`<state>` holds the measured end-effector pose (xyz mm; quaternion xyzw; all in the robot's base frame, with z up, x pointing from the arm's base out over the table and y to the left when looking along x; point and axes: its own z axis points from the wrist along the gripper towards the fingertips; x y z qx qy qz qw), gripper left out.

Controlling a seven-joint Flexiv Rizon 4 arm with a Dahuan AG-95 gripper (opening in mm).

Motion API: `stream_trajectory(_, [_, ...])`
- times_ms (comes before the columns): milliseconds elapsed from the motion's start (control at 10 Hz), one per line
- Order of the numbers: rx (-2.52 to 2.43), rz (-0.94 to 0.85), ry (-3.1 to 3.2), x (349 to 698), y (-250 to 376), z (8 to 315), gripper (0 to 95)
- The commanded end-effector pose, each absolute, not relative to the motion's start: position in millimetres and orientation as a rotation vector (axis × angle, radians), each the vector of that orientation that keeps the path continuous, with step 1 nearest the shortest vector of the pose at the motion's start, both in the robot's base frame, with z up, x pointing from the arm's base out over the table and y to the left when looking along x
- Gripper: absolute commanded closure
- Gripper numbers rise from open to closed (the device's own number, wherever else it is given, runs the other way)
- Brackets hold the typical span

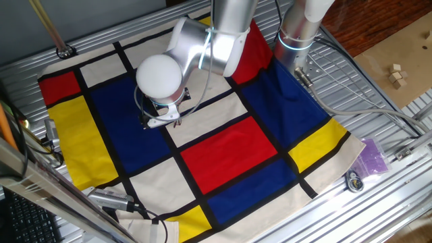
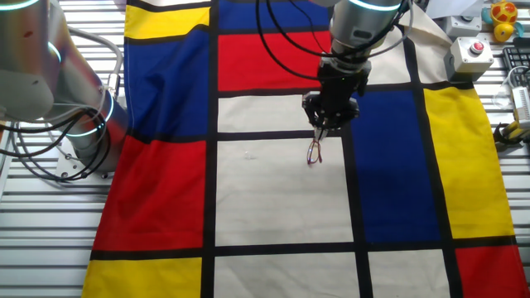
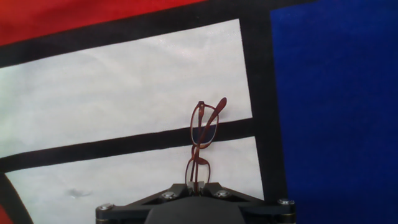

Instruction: Unfold the leg of the glasses (with one hand)

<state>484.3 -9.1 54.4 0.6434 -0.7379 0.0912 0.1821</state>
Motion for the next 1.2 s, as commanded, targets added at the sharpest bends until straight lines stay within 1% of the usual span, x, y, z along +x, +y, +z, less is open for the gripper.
stream_trajectory(100, [1.816, 0.251, -2.081, 483, -9, 57, 95.0])
stream_trajectory(1200, [1.754, 0.285, -1.987, 487, 5, 64, 95.0])
